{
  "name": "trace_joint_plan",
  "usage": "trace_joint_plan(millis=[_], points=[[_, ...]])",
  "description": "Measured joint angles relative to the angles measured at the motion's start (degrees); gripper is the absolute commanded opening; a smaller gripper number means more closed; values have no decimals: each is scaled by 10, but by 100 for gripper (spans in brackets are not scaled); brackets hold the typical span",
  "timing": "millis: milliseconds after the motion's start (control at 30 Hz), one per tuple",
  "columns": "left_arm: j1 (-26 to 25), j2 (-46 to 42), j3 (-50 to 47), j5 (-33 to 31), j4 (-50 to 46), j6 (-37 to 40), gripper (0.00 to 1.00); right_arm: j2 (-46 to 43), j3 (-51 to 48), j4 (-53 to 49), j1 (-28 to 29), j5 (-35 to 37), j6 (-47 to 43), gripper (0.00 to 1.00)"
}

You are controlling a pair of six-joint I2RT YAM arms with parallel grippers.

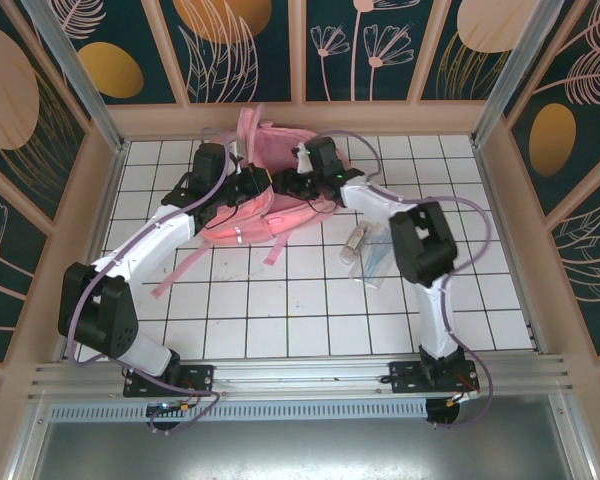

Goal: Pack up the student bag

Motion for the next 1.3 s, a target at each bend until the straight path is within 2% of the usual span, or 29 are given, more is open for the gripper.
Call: trace_joint_plan(millis=[200,267,467,600,767,1033,1300], points=[[-2,-8,-15,-2,5,14,0,-241,-190,-61,-72,110,9,76],[-2,-7,-17,4,7,19,0,-294,-243,-86,-103,152,11,81],[-2,-10,-45,31,26,35,0,-363,-402,-154,-181,242,24,85],[-2,-29,-72,48,31,46,0,-364,-449,-162,-219,263,26,86],[-2,-58,-101,67,28,58,0,-310,-428,-133,-233,267,26,86],[-2,-75,-108,74,5,77,0,-206,-362,-100,-206,264,37,87],[-2,-77,-108,74,-1,92,0,-165,-321,-144,-171,339,40,84]])
